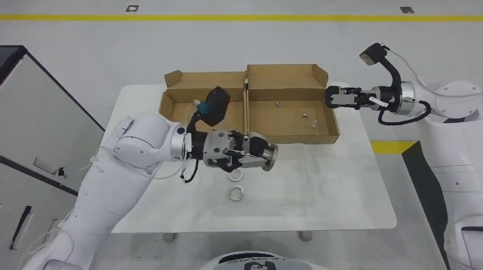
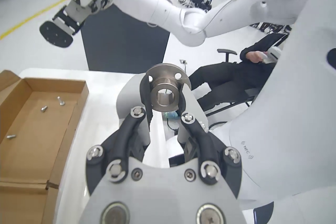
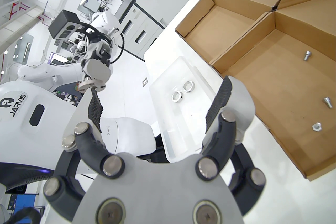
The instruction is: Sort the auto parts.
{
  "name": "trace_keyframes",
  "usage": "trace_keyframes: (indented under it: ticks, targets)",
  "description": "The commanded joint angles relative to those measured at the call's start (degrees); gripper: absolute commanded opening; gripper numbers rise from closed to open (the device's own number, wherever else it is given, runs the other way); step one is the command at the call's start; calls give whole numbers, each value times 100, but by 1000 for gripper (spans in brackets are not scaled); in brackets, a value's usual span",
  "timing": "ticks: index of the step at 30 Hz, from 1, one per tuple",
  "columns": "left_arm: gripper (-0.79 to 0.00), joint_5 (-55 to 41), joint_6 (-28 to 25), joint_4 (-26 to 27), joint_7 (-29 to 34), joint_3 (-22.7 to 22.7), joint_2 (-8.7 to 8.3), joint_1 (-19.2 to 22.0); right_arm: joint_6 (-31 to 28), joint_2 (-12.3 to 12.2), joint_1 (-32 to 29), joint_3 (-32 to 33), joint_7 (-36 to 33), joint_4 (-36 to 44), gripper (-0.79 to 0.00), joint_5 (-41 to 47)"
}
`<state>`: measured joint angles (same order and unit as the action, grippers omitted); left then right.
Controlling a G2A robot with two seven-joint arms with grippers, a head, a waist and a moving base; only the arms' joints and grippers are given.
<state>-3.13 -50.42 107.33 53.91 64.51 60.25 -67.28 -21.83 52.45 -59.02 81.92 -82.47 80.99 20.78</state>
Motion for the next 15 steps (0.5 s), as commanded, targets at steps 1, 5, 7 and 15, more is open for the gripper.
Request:
trace_keyframes:
  ticks: [1,5,7,15]
  targets:
    - [-785,-150,-127,-7,-131,71,-52,-4,0,0,0,0,0,0,0,1]
    - [-785,-554,-416,-64,-420,140,-147,9,0,0,0,0,0,0,0,1]
    - [-785,-763,-576,-86,-580,118,-191,58,0,0,0,0,0,0,0,1]
    - [-785,-1591,-758,64,-763,13,-345,392,0,0,0,0,0,0,0,1]
